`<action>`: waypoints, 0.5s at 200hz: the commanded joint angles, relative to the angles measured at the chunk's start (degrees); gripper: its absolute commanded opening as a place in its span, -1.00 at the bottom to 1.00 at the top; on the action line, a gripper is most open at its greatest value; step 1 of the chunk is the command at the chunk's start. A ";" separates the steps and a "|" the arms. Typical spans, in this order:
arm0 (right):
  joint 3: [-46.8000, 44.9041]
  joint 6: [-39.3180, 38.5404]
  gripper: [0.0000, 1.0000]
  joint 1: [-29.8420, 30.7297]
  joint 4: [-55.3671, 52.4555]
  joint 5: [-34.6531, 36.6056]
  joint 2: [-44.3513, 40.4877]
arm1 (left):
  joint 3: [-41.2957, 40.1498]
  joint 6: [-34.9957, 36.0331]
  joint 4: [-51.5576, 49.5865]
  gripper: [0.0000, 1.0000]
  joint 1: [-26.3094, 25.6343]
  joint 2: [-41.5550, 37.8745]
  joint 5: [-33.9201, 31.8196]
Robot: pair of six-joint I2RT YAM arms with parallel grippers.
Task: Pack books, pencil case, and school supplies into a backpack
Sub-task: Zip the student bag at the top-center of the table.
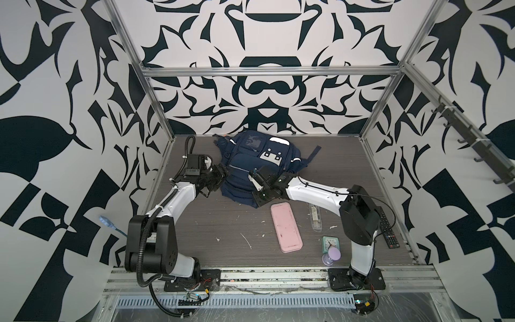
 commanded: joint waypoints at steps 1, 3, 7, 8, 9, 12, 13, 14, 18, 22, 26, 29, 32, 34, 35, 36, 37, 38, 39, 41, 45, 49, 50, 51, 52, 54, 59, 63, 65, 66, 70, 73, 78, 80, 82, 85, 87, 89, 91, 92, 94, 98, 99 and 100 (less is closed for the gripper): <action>5.23 -0.72 -1.00 1.28 0.35 -0.86 0.18 | -3.47 -1.27 -1.98 0.40 -1.04 -2.47 0.96; 5.57 -0.69 -1.00 1.32 0.26 -0.88 0.39 | -3.66 -1.33 -1.98 0.40 -1.14 -2.57 0.88; 6.21 -0.74 -1.00 1.51 0.07 -0.96 0.79 | -4.06 -1.52 -1.98 0.39 -1.42 -2.86 0.71; 6.40 -0.74 -1.00 1.57 0.01 -1.01 0.90 | -4.13 -1.54 -1.94 0.39 -1.45 -2.88 0.65; 6.50 -0.74 -1.00 1.59 -0.02 -1.03 1.00 | -4.25 -1.59 -1.87 0.40 -1.55 -2.88 0.62; 6.97 -0.82 -1.00 1.62 -0.05 -1.10 1.24 | -4.45 -1.66 -1.89 0.39 -1.78 -2.92 0.59; 7.18 -0.87 -1.00 1.66 -0.05 -1.12 1.35 | -4.50 -1.65 -1.89 0.39 -1.89 -2.91 0.55; 7.32 -0.89 -1.00 1.73 -0.10 -1.18 1.49 | -4.57 -1.69 -1.89 0.39 -1.94 -2.90 0.57; 7.85 -0.92 -1.00 1.95 -0.29 -1.23 1.77 | -4.75 -1.74 -1.89 0.39 -2.19 -2.83 0.43; 8.36 -0.96 -1.00 2.08 -0.36 -1.27 2.16 | -4.88 -1.89 -1.85 0.39 -2.43 -2.74 0.38; 8.99 -1.00 -1.00 2.21 -0.48 -1.31 2.39 | -4.98 -1.90 -1.81 0.39 -2.70 -2.57 0.29; 9.31 -1.06 -1.00 2.35 -0.54 -1.40 2.68 | -5.05 -1.97 -1.73 0.39 -2.87 -2.38 0.13; 9.78 -1.06 -1.00 2.43 -0.69 -1.45 2.89 | -5.07 -1.99 -1.67 0.39 -2.95 -2.30 -0.05; 9.98 -1.13 -1.00 2.48 -0.70 -1.53 3.07 | -5.08 -1.99 -1.64 0.39 -3.07 -2.17 -0.14; 10.13 -1.11 -1.00 2.54 -0.73 -1.51 3.19 | -5.08 -1.99 -1.59 0.38 -3.11 -2.14 -0.22; 10.21 -1.10 -1.00 2.61 -0.74 -1.55 3.29 | -5.08 -1.99 -1.57 0.39 -3.12 -2.03 -0.25; 10.34 -1.10 -1.00 2.64 -0.79 -1.57 3.34 | -5.08 -1.99 -1.51 0.38 -3.18 -1.98 -0.27; 10.49 -1.10 -1.00 2.70 -0.86 -1.58 3.41 | -5.12 -2.04 -1.44 0.38 -3.20 -1.91 -0.28; 10.56 -1.14 -1.00 2.69 -0.90 -1.62 3.44 | -5.14 -2.02 -1.40 0.38 -3.22 -1.83 -0.29; 10.79 -1.22 -1.00 2.81 -0.97 -1.64 3.58 | -5.09 -2.11 -1.26 0.37 -3.27 -1.70 -0.31; 11.25 -1.27 -1.00 2.96 -1.10 -1.65 3.84 | -5.13 -2.16 -1.02 0.36 -3.31 -1.38 -0.30; 11.60 -1.27 -1.00 3.11 -1.23 -1.75 4.09 | -5.10 -2.22 -0.71 0.35 -3.39 -1.05 -0.31; 11.74 -1.27 -1.00 3.11 -1.26 -1.80 4.14 | -5.09 -2.24 -0.55 0.35 -3.40 -1.00 -0.30; 11.85 -1.27 -1.00 3.11 -1.27 -1.78 4.20 | -5.08 -2.21 -0.52 0.35 -3.40 -0.94 -0.34; 11.90 -1.27 -1.00 3.16 -1.28 -1.81 4.24 | -5.08 -2.19 -0.46 0.35 -3.40 -0.86 -0.40; 12.10 -1.29 -1.00 3.21 -1.35 -1.84 4.37 | -5.03 -2.13 -0.35 0.34 -3.41 -0.58 -0.52; 12.46 -1.29 -1.00 3.44 -1.55 -1.84 4.52 | -4.92 -2.05 -0.15 0.32 -3.43 -0.11 -0.83; 12.64 -1.38 -1.00 3.63 -1.62 -1.81 4.68 | -4.75 -2.06 0.01 0.31 -3.42 0.30 -1.05; 12.72 -1.39 -1.00 3.75 -1.68 -1.84 4.72 | -4.74 -1.97 0.15 0.30 -3.41 0.50 -1.12; 12.73 -1.37 -1.00 3.74 -1.70 -1.84 4.72 | -4.66 -1.98 0.15 0.29 -3.41 0.56 -1.10; 12.92 -1.43 -1.00 3.86 -1.80 -1.84 4.81 | -4.53 -1.99 0.49 0.27 -3.41 1.13 -1.08; 13.03 -1.39 -1.00 3.94 -1.86 -1.85 4.80 | -4.34 -1.95 0.67 0.25 -3.45 1.46 -1.06; 13.09 -1.41 -1.00 4.19 -1.97 -1.72 4.81 | -4.06 -1.89 0.89 0.19 -3.41 2.09 -0.98; 13.10 -1.37 -1.00 4.22 -2.05 -1.73 4.80 | -3.99 -1.90 0.98 0.16 -3.41 2.35 -0.88; 13.10 -1.38 -1.00 4.25 -2.03 -1.69 4.73 | -3.88 -1.91 1.04 0.14 -3.41 2.66 -0.83; 13.04 -1.43 -1.00 4.36 -2.13 -1.67 4.65 | -3.74 -1.84 1.16 0.10 -3.41 3.05 -0.82; 13.02 -1.38 -1.00 4.41 -2.13 -1.56 4.58 | -3.64 -1.76 1.24 0.06 -3.41 3.32 -0.75; 12.86 -1.41 -1.00 4.36 -2.11 -1.54 4.48 | -3.55 -1.67 1.33 0.03 -3.43 3.50 -0.69; 12.73 -1.37 -1.00 4.48 -2.09 -1.51 4.43 | -3.47 -1.67 1.35 0.00 -3.41 3.76 -0.61; 12.69 -1.41 -1.00 4.46 -2.08 -1.41 4.40 | -3.44 -1.61 1.40 -0.03 -3.41 3.82 -0.58; 12.60 -1.37 -1.00 4.44 -2.10 -1.41 4.26 | -3.35 -1.64 1.44 -0.06 -3.41 4.04 -0.60; 12.30 -1.39 -1.00 4.46 -2.08 -1.33 4.04 | -3.13 -1.52 1.45 -0.16 -3.41 4.48 -0.57; 12.17 -1.42 -1.00 4.45 -2.03 -1.33 3.98 | -3.05 -1.54 1.45 -0.19 -3.41 4.53 -0.56; 12.06 -1.43 -1.00 4.44 -2.06 -1.28 3.91 | -3.01 -1.46 1.49 -0.21 -3.41 4.55 -0.56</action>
